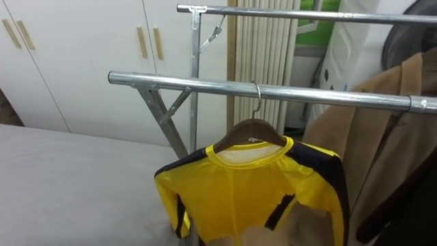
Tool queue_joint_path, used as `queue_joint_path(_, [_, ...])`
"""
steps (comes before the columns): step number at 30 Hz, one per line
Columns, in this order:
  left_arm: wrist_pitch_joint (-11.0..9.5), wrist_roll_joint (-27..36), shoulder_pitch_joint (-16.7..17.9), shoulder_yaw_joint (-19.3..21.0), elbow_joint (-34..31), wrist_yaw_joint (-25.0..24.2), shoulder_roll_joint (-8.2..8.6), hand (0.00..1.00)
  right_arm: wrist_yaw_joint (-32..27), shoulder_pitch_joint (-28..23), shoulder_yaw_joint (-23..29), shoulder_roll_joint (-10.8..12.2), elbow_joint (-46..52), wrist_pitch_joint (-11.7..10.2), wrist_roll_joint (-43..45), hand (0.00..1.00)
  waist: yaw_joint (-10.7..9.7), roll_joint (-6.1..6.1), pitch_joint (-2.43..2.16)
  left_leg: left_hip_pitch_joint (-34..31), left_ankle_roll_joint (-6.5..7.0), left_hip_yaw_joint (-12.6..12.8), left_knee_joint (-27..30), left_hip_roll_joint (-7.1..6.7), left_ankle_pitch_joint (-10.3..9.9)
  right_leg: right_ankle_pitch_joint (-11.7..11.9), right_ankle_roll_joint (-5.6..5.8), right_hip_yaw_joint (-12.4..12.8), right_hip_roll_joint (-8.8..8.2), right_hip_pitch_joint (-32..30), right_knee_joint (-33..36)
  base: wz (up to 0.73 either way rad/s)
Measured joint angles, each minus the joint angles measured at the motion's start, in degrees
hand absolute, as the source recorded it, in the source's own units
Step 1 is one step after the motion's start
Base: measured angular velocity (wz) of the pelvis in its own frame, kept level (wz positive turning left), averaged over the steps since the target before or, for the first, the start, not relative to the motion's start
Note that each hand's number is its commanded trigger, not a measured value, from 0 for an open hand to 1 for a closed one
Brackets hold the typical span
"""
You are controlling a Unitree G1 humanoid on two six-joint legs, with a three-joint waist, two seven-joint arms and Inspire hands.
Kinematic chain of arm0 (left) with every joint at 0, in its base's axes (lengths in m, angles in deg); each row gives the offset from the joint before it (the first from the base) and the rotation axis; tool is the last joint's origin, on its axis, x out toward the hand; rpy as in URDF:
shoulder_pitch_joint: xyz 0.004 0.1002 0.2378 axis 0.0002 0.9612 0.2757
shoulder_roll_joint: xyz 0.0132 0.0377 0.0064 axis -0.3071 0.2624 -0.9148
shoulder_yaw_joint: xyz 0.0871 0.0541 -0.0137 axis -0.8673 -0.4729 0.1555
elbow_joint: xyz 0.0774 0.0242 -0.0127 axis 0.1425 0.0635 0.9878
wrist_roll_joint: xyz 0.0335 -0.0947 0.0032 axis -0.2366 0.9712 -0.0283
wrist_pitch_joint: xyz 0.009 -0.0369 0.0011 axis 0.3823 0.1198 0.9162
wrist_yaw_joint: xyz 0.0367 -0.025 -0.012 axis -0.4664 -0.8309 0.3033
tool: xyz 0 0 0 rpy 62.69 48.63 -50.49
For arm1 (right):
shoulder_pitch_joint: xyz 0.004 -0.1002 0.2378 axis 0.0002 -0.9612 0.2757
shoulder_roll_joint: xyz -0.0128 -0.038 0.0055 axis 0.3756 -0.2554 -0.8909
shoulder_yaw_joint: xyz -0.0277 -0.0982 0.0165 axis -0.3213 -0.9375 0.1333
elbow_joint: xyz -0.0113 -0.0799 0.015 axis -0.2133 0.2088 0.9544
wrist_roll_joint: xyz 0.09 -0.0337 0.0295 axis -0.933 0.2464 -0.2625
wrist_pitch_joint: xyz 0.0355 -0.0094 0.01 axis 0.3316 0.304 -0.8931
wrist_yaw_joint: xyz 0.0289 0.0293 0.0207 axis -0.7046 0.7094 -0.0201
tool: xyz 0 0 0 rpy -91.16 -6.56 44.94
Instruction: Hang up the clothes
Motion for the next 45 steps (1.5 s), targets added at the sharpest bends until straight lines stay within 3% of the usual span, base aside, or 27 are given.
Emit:
queue_joint_path(7, [-0.53,1.72,-0.52,-0.6,0.3,0.12,-0.21,0.0,0.28,2.05,-0.35,-0.06,-0.02,0.27,5.54,0.0,0.08,-0.08,0.1,-2.76,-0.01,-0.59,2.8,-0.04,-0.01,-0.69,-0.54,-2.01,-0.89,-1.24,1.1,0.11])
queue_joint_path(9, [-1.17,2.94,-0.29,-0.62,0.22,0.12,-0.1,0.0,0.5,3.31,-2.47,-0.45,0.0,0.3,8.06,0.0,0.49,0.76,-0.2,-4.4,-0.01,-1.43,3.8,0.0,-0.01,-1.02,-0.96,-3.81,-1.33,-2.23,1.94,0.2])
queue_joint_path(13, [-1.82,4.29,-0.98,-0.56,0.12,0.31,0.19,0.0,0.82,4.96,-3.37,-1.35,0.02,0.35,13.45,0.0,0.45,1.5,0.07,-7.76,-0.05,-0.34,6.22,0.66,0.02,-1.85,-1.41,-8.47,-2.1,-2.26,2.16,0.66])
queue_joint_path(16, [-1.91,5.09,-1.42,-0.35,-0.56,0.14,-0.21,0.0,0.83,6.78,-3.12,-1.7,-0.02,0.88,19.55,0.0,0.4,1.76,0.19,-9.94,-0.19,5.89,7.1,1.98,0.89,-2.38,-1.72,-15.13,-2.97,-1.56,1.57,1.16])
queue_joint_path(18, [-1.88,5.94,-1.98,0.08,-0.66,-0.02,-0.38,0.0,0.83,7.07,-1.97,-2.01,-0.03,1.3,21.84,0.0,0.63,2.1,0.4,-11.32,0.6,14.31,10.19,4.01,1.84,-3.3,-2.27,-22.0,-4.25,0.05,0.78,1.39])
queue_joint_path(19, [-1.88,6.27,-2.0,0.2,-0.62,-0.02,-0.33,0.0,0.77,6.96,-1.97,-2.16,-0.06,1.64,21.91,0.0,1.09,1.87,0.63,-11.48,1.28,16.62,12.24,4.8,1.39,-3.67,-2.23,-23.45,-4.45,0.47,0.88,1.36])
queue_joint_path(20, [-1.91,7.1,-2.05,0.15,-0.54,-0.02,-0.43,0.0,0.47,6.76,-1.97,-2.59,-0.08,2.31,21.73,0.0,1.37,2.56,0.62,-11.16,2.4,20.0,15.5,5.98,0.41,-4.34,-1.97,-26.7,-4.79,1.95,0.93,1.36])
queue_joint_path(21, [-1.91,8.3,-2.1,0.14,-0.44,-0.02,-0.64,0.0,-0.09,6.84,-1.72,-2.78,-0.04,2.95,21.72,0.0,1.52,2.81,0.71,-10.26,2.74,21.77,17.51,6.34,-0.27,-5.39,-1.73,-29.57,-5.46,2.86,1.78,1.34])
queue_joint_path(23, [-1.9,8.87,-2.05,0.17,-0.12,-0.03,-0.95,0.0,-0.65,7.31,-1.51,-2.74,-0.06,3.34,21.98,0.0,1.76,2.79,0.7,-8.51,2.78,23.24,18.74,6.12,-1.07,-6.72,-1.35,-33.2,-6.63,3.02,3.58,1.22])
queue_joint_path(26, [-1.9,8.61,-1.93,0.32,0.25,-0.04,-1.0,0.0,-0.87,7.43,-0.04,-2.8,-0.23,3.41,23.46,0.0,1.62,2.86,0.71,-6.48,1.59,23.17,16.88,5.37,-2.83,-7.37,-1.05,-39.75,-6.73,3.2,4.1,1.22])
queue_joint_path(29, [-1.92,8.76,-1.72,0.33,0.25,0.01,-0.95,0.0,-2.01,7.21,0.05,-2.97,-0.34,4.43,24.28,0.0,2.48,2.57,0.69,-4.89,1.8,23.1,12.58,3.52,-4.46,-8.13,-0.48,-45.2,-7.28,3.53,5.51,0.99])
queue_joint_path(31, [-1.97,8.77,-1.79,0.32,0.31,0.28,-0.96,0.0,-2.24,6.76,0.22,-2.96,-0.37,4.42,24.12,0.0,2.74,2.15,0.42,-4.59,2.84,22.4,10.74,2.4,-5.52,-8.83,0.75,-48.57,-8.58,3.71,8.17,0.92])
queue_joint_path(32, [-2.12,9.12,-1.76,0.47,0.93,0.31,-1.16,0.0,-2.93,6.45,0.22,-2.79,-0.68,4.48,24.1,0.0,3.46,1.44,0.02,-4.53,2.24,22.14,9.56,2.14,-6.29,-9.55,2.04,-50.23,-10.27,3.79,10.99,0.68])
queue_joint_path(34, [-2.21,9.87,-1.56,1.66,2.44,0.32,-1.05,0.0,-4.22,6.37,0.11,-2.86,-0.97,4.53,24.04,0.0,4.78,1.18,-0.34,-4.42,2.38,20.69,9.06,2.42,-6.43,-9.37,2.67,-48.78,-12.35,3.51,15.91,0.57])
queue_joint_path(35, [-2.17,9.86,-1.55,2.67,3.58,0.32,-1.11,0.0,-4.85,6.31,0.2,-2.67,-0.99,4.56,24.03,0.0,4.47,1.13,-0.32,-4.43,2.95,18.32,9.14,2.24,-6.08,-8.54,3.49,-42.54,-13.36,2.7,18.52,1.06])
queue_joint_path(36, [-2.06,9.86,-1.56,3.07,4.36,0.32,-1.58,0.0,-5.06,5.99,0.81,-2.08,-0.96,4.77,23.91,0.0,2.88,0.58,-0.24,-4.45,3.9,14.69,9.18,1.51,-5.5,-7.76,4.0,-35.98,-13.59,2.54,20.39,1.3])
queue_joint_path(37, [-1.99,9.89,-1.5,3.37,4.42,0.32,-1.76,0.0,-5.09,5.86,1.43,-1.71,-0.87,4.99,23.51,0.0,2.45,0.32,-0.22,-4.45,4.31,12.98,9.18,1.12,-5.21,-7.44,3.79,-33.6,-13.65,2.48,21.32,1.5])
queue_joint_path(39, [-1.74,9.97,-1.37,3.68,4.27,0.48,-1.91,0.0,-5.38,5.86,2.37,-1.27,-0.83,5.55,23.25,0.0,1.55,-0.18,-0.39,-4.73,5.2,5.74,9.14,-0.22,-4.74,-6.87,3.23,-22.49,-12.29,1.54,22.35,1.45])
queue_joint_path(40, [-1.6,10.14,-1.39,3.6,4.27,0.58,-1.9,0.0,-5.64,5.91,2.36,-1.26,-0.76,5.66,23.03,0.0,1.39,-0.04,-0.47,-4.89,5.47,4.23,9.08,-0.45,-4.53,-6.77,3.37,-19.82,-11.89,1.39,21.24,1.41])
queue_joint_path(42, [-1.07,10.84,-1.23,4.02,4.28,1.21,-2.3,0.0,-6.63,5.9,2.59,-0.89,-0.5,5.84,21.97,0.0,1.02,-0.08,-0.5,-5.71,5.44,-2.02,8.31,-1.53,-3.3,-5.51,4.17,-10.13,-10.6,0.65,13.96,1.37])
queue_joint_path(43, [-1.04,10.85,-1.14,4.19,4.28,1.38,-2.48,0.0,-6.77,5.75,2.63,-0.73,-0.41,5.82,21.82,0.0,0.98,-0.23,-0.45,-5.8,5.2,-3.41,8.21,-1.77,-3.08,-4.77,4.34,-8.24,-10.18,0.77,11.5,1.34])
queue_joint_path(44, [-0.92,10.82,-1.0,4.82,4.21,1.67,-3.22,0.0,-7.04,5.6,2.7,-0.09,0.03,5.81,21.89,0.0,0.76,-1.43,-0.41,-6.07,4.9,-6.04,7.94,-2.69,-2.77,-1.11,4.83,-4.82,-9.6,1.05,6.43,1.36])
queue_joint_path(45, [-0.71,10.79,-1.02,5.12,4.13,2.38,-3.8,0.0,-7.0,5.47,3.05,0.49,0.01,5.65,22.01,0.0,0.18,-2.2,-0.75,-6.8,4.75,-8.33,8.29,-3.57,-2.65,0.4,6.85,-3.28,-9.44,1.84,4.36,1.32])
